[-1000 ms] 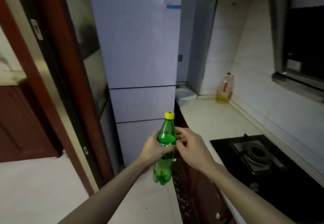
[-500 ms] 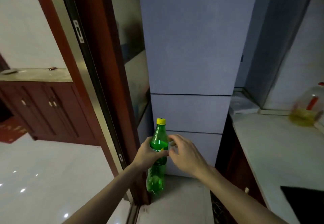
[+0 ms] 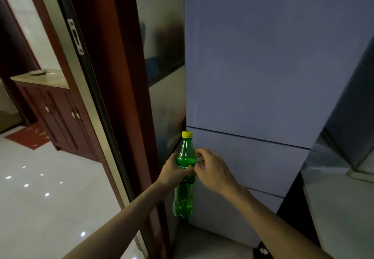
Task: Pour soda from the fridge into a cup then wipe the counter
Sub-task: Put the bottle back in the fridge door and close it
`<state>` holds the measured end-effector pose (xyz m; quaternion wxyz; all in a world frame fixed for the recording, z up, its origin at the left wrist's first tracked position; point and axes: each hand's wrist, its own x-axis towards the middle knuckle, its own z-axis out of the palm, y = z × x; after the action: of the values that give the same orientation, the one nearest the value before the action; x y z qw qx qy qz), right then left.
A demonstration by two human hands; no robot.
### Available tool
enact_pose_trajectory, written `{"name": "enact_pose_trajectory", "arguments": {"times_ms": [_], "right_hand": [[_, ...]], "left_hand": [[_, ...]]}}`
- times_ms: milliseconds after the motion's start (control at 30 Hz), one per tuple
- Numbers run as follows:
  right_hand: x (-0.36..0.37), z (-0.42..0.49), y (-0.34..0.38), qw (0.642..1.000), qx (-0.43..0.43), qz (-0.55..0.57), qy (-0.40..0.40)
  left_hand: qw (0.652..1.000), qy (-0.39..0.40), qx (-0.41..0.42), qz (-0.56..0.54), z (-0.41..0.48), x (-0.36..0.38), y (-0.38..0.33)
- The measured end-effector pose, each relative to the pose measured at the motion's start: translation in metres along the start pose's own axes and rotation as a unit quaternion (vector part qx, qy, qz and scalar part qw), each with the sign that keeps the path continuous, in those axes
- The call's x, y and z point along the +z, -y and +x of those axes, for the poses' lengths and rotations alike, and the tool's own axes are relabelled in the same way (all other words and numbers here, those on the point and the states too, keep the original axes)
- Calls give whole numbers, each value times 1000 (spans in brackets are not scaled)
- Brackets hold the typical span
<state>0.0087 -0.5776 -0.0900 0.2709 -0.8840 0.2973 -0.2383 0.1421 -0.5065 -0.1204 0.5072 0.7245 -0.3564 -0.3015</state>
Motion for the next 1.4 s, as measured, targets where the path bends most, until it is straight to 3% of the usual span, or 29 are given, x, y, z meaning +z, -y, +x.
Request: {"name": "enact_pose_trajectory", "arguments": {"times_ms": [267, 433, 567, 667, 800, 967, 1100, 1200, 1400], "right_hand": [[3, 132, -40, 999, 13, -33, 11], [-6, 219, -47, 996, 8, -54, 69], [-8, 283, -49, 980, -99, -172, 23], [-10, 321, -44, 921, -218, -321, 12], [-9, 348, -31, 803, -303, -512, 40], [-2, 352, -23, 655, -201, -719, 121], [3, 337, -20, 584, -175, -785, 112], [4, 333, -20, 577, -162, -797, 73], [16, 292, -16, 645, -254, -721, 10]], "left_hand": [[996, 42, 58, -53, 127, 2, -12], [994, 4, 4, -105, 209, -2, -13], [994, -14, -40, -106, 247, -1, -10], [987, -44, -75, -135, 259, -3, -13], [984, -74, -95, -135, 264, -6, -21], [979, -121, -95, -136, 258, -8, -28], [977, -137, -97, -133, 231, -7, -30], [976, -149, -94, -130, 205, -2, -33], [969, -194, -99, -119, 160, 8, -27]]}}
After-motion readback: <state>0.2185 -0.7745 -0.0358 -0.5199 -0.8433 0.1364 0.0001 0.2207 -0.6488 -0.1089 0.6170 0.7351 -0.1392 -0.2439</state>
